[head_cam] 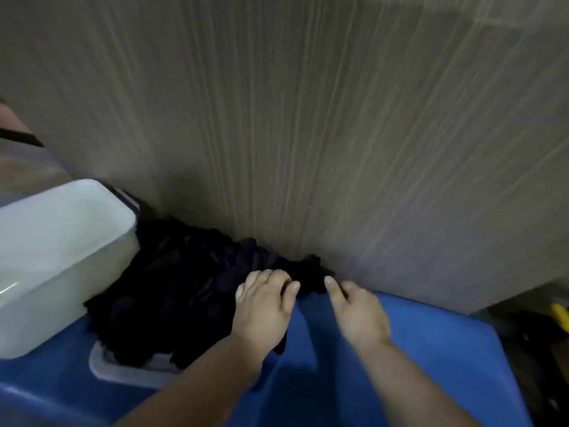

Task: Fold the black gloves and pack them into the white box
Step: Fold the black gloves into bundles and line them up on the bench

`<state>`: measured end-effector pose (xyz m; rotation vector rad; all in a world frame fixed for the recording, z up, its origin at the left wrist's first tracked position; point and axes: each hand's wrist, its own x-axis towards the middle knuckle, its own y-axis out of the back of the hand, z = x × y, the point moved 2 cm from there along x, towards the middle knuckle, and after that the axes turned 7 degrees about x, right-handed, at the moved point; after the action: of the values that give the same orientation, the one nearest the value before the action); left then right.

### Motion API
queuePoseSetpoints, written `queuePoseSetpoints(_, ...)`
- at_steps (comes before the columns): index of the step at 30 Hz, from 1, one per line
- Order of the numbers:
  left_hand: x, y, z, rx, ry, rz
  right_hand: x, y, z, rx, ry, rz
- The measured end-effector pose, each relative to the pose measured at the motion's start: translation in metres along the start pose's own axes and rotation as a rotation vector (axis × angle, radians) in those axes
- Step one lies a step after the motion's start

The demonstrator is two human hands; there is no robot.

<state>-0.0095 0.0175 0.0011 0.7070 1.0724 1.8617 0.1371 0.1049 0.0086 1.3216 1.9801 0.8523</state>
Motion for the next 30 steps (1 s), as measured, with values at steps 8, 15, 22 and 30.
queuePoseSetpoints(8, 0.000, -0.038, -0.014, 0.083, -0.110, 0.290, 0.017, -0.044, 0.038, 0.101, 0.084, 0.070)
queuePoseSetpoints(15, 0.004, -0.058, -0.017, 0.125, -0.115, 0.334, 0.035, -0.065, 0.049, 0.189, 0.107, 0.150)
queuePoseSetpoints(22, 0.015, -0.053, -0.018, 0.165, -0.053, 0.229, 0.046, -0.072, 0.025, 0.383, -0.017, 0.205)
queuePoseSetpoints(30, 0.014, -0.053, -0.020, 0.139, -0.064, 0.176, 0.039, -0.077, 0.027, 0.639, -0.005, 0.252)
